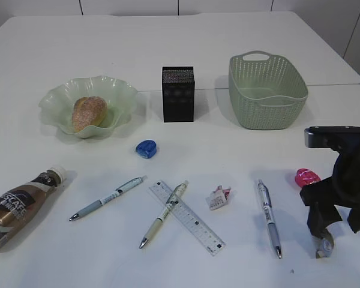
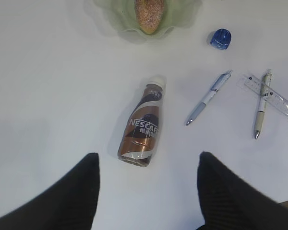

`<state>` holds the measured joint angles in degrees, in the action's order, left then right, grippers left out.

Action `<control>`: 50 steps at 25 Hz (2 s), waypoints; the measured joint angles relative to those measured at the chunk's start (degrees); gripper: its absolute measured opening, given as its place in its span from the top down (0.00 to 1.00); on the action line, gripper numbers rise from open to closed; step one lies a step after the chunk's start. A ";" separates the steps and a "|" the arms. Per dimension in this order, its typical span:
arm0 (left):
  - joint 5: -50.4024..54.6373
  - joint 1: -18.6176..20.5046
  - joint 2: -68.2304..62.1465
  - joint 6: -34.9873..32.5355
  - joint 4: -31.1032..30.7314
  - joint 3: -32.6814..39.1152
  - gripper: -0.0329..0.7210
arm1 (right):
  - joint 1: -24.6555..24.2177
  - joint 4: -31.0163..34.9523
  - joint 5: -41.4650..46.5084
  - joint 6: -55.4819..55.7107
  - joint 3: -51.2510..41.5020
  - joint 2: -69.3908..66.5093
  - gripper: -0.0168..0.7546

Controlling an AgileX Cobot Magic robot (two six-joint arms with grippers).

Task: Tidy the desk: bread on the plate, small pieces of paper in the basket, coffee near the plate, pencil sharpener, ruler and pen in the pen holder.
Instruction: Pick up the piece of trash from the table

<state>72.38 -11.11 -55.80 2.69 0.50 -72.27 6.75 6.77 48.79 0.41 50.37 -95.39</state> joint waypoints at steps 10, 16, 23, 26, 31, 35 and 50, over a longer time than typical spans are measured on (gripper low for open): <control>0.00 0.00 0.00 0.00 0.00 0.00 0.36 | 0.00 0.00 -0.23 0.00 0.00 -3.63 0.24; 0.00 0.00 0.00 0.00 0.00 0.00 0.36 | 0.00 0.00 -1.17 0.00 0.00 -4.09 0.24; 0.00 0.00 0.00 0.00 0.00 0.00 0.36 | 0.00 0.00 -1.90 0.10 0.00 -4.09 0.24; 0.00 0.00 0.00 0.00 0.00 0.00 0.36 | 0.00 0.00 -2.22 0.10 0.10 -5.18 0.24; 0.00 0.00 0.00 0.00 0.00 0.00 0.36 | 0.00 0.48 -2.11 0.10 0.10 -6.84 0.24; 0.00 0.00 0.00 0.00 0.00 0.00 0.36 | 0.00 0.89 -1.98 0.10 0.21 -6.84 0.24; 0.00 0.00 0.00 0.00 0.00 0.00 0.36 | 0.00 1.02 -2.17 -0.01 0.21 -6.84 0.24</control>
<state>72.38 -11.11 -55.80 2.69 0.50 -72.27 6.75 7.79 46.62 0.40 50.58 -102.24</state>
